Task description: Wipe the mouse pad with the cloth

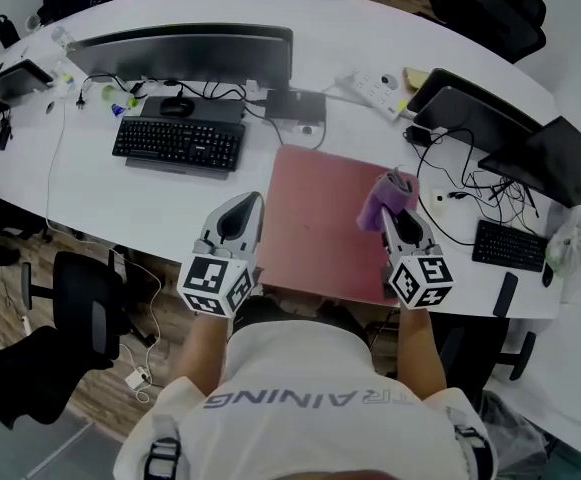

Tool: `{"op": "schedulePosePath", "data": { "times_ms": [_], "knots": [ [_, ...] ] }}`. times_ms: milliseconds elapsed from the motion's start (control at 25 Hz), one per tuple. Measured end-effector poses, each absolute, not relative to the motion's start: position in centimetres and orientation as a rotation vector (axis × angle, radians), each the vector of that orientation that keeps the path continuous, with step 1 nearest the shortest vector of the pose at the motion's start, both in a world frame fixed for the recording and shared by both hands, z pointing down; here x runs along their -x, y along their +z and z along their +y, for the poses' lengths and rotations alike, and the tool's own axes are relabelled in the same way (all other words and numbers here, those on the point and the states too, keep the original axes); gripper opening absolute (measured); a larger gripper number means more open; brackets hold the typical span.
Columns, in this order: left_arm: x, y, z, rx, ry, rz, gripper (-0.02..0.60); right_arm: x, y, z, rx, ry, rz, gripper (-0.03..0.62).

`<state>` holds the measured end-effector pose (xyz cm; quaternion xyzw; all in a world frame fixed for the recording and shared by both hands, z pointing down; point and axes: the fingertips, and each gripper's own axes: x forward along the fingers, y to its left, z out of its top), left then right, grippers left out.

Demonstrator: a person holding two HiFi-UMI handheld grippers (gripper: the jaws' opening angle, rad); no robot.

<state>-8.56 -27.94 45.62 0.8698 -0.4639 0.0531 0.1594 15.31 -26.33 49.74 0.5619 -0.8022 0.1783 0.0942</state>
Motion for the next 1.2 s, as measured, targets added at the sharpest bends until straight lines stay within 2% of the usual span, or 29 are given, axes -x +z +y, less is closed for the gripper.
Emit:
{"op": "schedulePosePath", "data": {
  "times_ms": [360,640,880,1200],
  "knots": [
    [17.3,49.3,-30.5,-2.407,0.186,-1.331,0.031,-1.0,56.8,-33.5,-1.404,0.72,-2.399,0.095],
    [21.5,52.0,-31.3,-2.346,0.204,-1.347,0.031,6.2,63.7,-37.3,-1.273,0.854,-2.334,0.095],
    [22.8,53.8,-31.6,-2.305,0.221,-1.343,0.031,8.5,69.8,-40.2,-1.207,0.938,-2.189,0.097],
    [22.6,55.1,-31.3,-2.27,0.238,-1.335,0.031,5.6,73.7,-41.3,-1.227,0.989,-2.056,0.095]
  ]
}}
